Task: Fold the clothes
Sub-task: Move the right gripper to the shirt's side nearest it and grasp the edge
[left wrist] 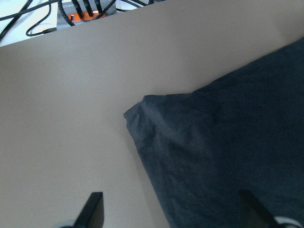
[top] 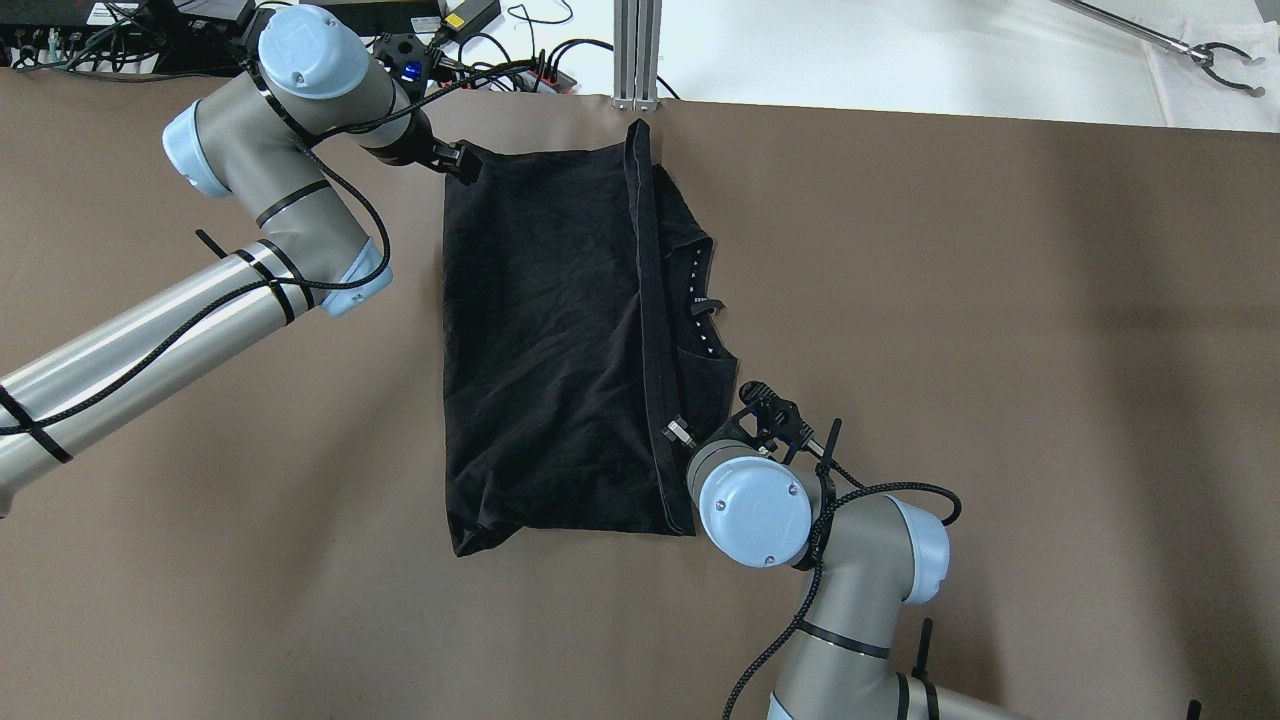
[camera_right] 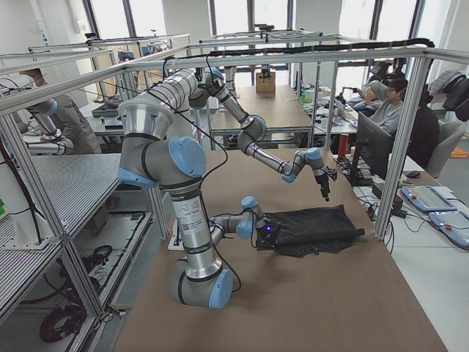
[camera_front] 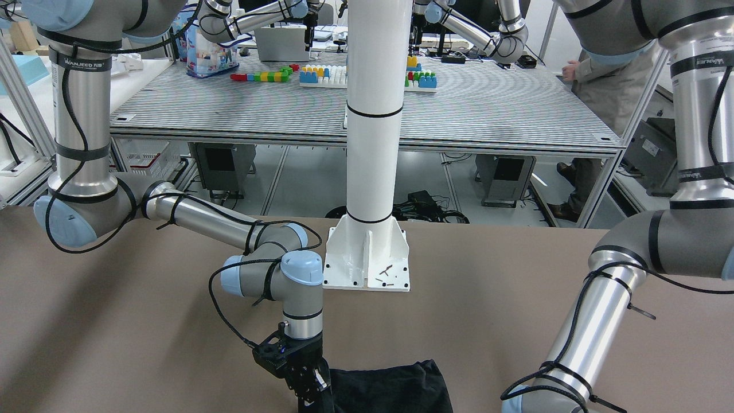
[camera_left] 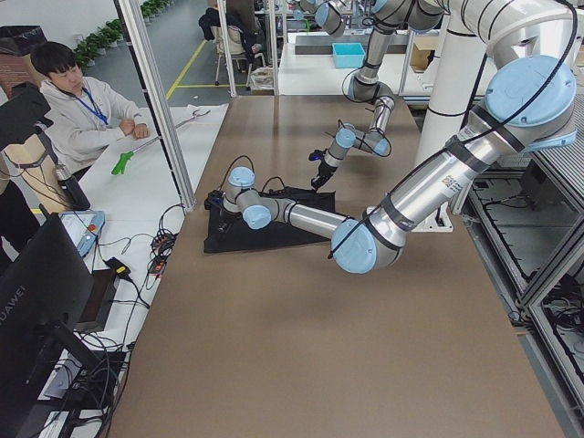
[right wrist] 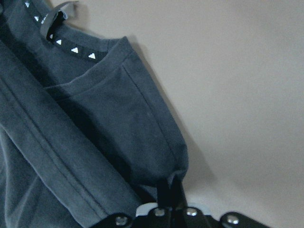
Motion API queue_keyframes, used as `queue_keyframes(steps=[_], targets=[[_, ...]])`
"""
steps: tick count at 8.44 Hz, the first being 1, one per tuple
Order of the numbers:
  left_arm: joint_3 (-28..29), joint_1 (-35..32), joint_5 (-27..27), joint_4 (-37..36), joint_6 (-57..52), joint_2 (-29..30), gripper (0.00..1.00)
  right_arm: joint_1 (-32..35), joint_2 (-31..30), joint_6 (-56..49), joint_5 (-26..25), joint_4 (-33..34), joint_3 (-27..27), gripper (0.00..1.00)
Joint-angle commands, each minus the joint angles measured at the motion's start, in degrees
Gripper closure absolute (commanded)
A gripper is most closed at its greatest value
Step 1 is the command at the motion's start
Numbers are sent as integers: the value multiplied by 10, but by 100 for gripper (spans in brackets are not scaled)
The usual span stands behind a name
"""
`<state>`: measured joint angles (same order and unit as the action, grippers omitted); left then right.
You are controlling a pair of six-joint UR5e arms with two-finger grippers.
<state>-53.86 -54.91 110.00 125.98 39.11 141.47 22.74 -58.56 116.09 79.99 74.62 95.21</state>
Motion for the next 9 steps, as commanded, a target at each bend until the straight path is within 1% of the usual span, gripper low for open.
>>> queue_keyframes(steps=[1, 2, 3, 4, 6, 7, 8, 9], targets=[[0, 1, -1, 0, 0, -1, 0, -1, -16, -5, 1, 0, 27, 100], [0, 1, 0, 0, 0, -1, 0, -10, -38, -5, 0, 1, 60, 100], [-1, 2, 0, 1, 9, -1, 0, -36, -63, -6, -3, 3, 84, 100], [-7, 2, 0, 1, 11, -2, 0, -38, -67, -7, -5, 4, 94, 100], [-16, 8, -1, 1, 13, -7, 0, -39, -68, -7, -9, 5, 94, 100], [-16, 9, -1, 1, 19, -7, 0, -48, -68, -8, -18, 4, 95, 90], [-16, 9, -1, 1, 19, -7, 0, -50, -68, -23, -34, 6, 95, 34], [-16, 9, -1, 1, 20, -7, 0, -51, -68, -77, -47, 7, 95, 8]])
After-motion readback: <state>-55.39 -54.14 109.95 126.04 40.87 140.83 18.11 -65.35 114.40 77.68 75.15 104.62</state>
